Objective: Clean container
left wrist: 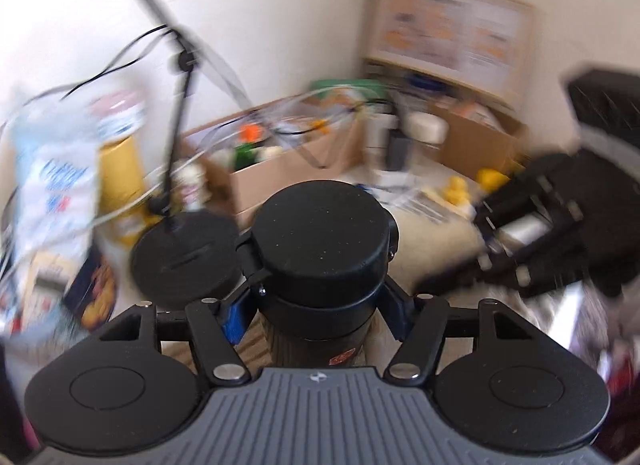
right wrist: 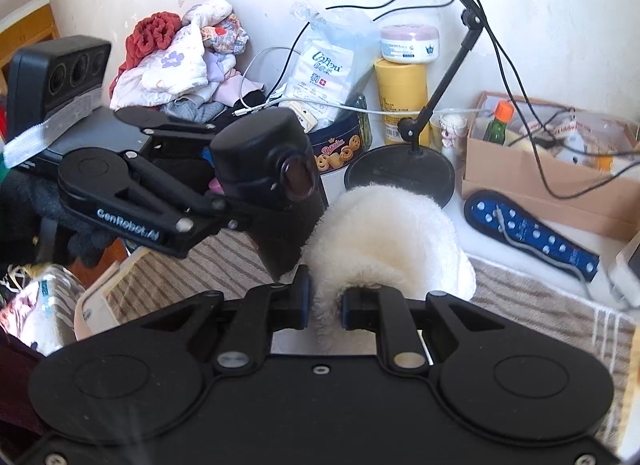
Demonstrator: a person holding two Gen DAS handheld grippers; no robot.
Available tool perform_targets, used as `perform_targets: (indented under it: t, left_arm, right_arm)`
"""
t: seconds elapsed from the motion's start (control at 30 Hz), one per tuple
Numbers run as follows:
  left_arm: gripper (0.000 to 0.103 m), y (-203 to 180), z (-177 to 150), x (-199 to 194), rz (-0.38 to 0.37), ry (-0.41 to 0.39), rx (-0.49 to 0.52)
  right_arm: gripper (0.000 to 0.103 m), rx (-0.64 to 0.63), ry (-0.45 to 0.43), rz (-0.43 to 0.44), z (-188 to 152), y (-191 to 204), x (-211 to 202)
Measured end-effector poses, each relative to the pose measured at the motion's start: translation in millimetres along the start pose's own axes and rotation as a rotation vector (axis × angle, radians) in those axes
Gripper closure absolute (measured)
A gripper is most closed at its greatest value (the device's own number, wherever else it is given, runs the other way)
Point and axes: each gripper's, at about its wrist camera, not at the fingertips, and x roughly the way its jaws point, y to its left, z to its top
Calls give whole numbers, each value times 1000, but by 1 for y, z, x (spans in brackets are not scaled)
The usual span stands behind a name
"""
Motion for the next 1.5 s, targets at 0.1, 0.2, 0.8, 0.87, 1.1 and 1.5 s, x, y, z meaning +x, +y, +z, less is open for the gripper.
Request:
perform_targets:
  t: [0.1,0.2,0.8,0.87,1.1,1.5]
  left_arm:
    - [40,12,-2,-2,-76,-2,50]
    - [39,14,-1,-1,-87,0,48]
    - [39,2,-8,-6,-50,-14,28]
    - [39,0,-9,-7,-46,-13,33]
    - [39,-1,-10,-5,-44,-17,31]
    - [39,3,-8,-2,-48,-22,16]
  right_arm:
    - [89,-43,-16,1,8,-1,-8]
    - [89,-70,-64,21,24,-3,-22]
    - [89,195,-194,207,34,-18,-13]
    - [89,229,-196,209,28,-22,-11]
    - [89,327,-183,202,20,-36,-3]
    - [89,289,4,173,-14,-34,41]
